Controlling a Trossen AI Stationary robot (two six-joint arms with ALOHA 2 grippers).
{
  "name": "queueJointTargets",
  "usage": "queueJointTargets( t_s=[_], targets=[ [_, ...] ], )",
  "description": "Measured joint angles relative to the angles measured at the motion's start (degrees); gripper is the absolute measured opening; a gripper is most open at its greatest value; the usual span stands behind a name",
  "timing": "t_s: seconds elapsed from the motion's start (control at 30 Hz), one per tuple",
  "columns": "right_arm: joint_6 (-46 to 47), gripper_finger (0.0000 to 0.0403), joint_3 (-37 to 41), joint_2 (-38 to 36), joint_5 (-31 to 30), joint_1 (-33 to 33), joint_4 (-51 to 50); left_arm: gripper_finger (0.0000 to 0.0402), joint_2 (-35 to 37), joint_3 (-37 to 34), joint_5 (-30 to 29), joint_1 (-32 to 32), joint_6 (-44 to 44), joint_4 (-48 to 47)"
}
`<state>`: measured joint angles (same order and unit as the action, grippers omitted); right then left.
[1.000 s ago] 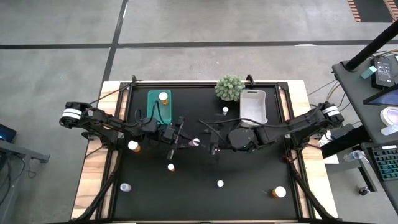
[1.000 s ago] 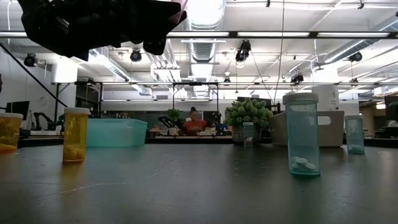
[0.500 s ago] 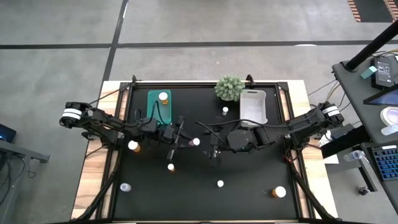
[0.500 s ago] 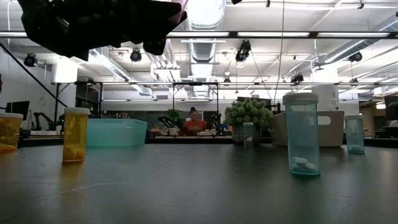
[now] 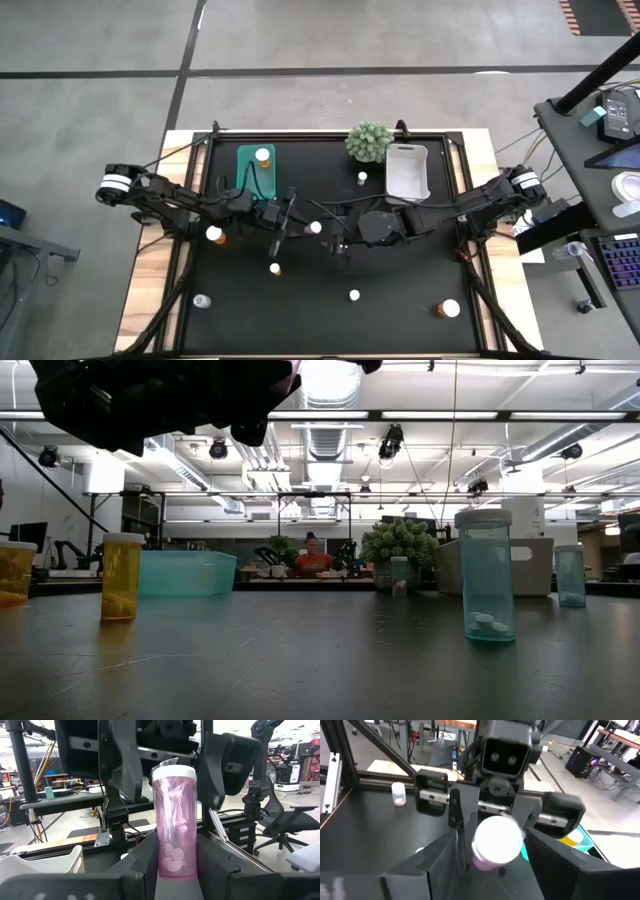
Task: Pick and place medicine bottles into bin by pill shape (circle, oval)
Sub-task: Put the pink tablet bottle into the white bin
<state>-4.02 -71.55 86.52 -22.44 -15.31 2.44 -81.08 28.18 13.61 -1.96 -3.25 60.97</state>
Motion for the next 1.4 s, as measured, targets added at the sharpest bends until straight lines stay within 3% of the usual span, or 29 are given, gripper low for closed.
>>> queueJointTargets(
  t_s=[0.23,0.57,0.77,0.87,1.1,1.27,1.4],
  targets=[
    [-0.67,0.0194,-0.89,-0.04,-0.08,0.00,-0.20,0.0091,0.00,-0.04,0.00,0.00,0.04,-0.15],
    [-1.26,0.0107,-1.03,-0.04,-0.26,0.31,-0.85,0.0091,0.00,-0.07,-0.02,0.00,0.14,-0.11],
    [-1.31,0.0101,-0.98,-0.09,-0.21,0.48,-0.90,0.0093,0.00,-0.07,-0.04,0.00,0.34,-0.11],
    [-0.88,0.0108,-0.98,-0.11,-0.04,0.55,-1.17,0.0112,0.00,-0.07,0.01,0.00,2.95,0.03],
    [1.79,0.0107,-0.94,-0.21,0.24,1.77,-4.60,0.0196,0.01,-0.35,-0.01,0.02,1.74,-1.91],
    [4.72,0.0107,-1.84,-1.07,1.40,4.21,-12.77,0.0238,0.44,-0.35,-0.87,0.42,-0.57,-6.76],
    [5.93,0.0108,-1.59,-2.71,0.20,7.29,-20.20,0.0248,0.46,-0.46,-0.96,1.63,-0.50,-7.74]
  ],
)
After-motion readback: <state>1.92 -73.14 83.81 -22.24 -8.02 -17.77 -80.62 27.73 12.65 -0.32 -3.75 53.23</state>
